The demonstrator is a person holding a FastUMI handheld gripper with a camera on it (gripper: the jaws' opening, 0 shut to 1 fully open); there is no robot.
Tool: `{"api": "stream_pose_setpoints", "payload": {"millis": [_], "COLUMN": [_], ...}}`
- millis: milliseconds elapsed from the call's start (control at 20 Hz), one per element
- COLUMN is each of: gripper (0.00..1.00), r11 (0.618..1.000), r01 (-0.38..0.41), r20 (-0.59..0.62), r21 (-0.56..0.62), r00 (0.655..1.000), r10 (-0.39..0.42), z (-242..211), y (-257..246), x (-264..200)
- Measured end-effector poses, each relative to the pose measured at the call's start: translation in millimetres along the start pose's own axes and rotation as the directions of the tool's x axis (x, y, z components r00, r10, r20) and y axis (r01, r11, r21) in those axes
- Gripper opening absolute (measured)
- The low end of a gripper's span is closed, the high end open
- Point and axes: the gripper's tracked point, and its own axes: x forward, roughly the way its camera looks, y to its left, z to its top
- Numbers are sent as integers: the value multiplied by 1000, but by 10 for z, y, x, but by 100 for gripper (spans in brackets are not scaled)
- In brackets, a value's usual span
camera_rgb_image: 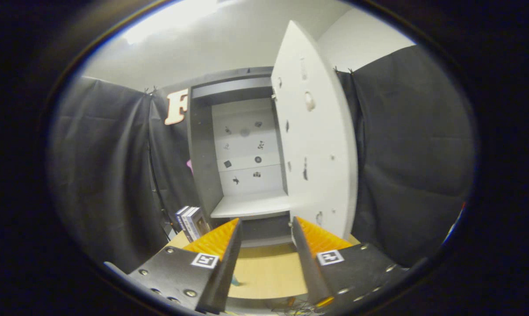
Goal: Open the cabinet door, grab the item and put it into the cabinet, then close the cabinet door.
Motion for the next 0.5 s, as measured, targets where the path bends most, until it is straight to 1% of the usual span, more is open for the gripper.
{"api": "stream_pose_setpoints", "payload": {"millis": [50, 250, 500], "gripper": [74, 84, 95], "r11": [1000, 998, 994], "r01": [-6, -64, -114], "r20": [-9, -75, -167], "r21": [-3, 0, -2], "r00": [1000, 995, 980], "r10": [5, 63, 112], "z": [-83, -517, -1152], "y": [119, 630, 952], "x": [67, 349, 815]}}
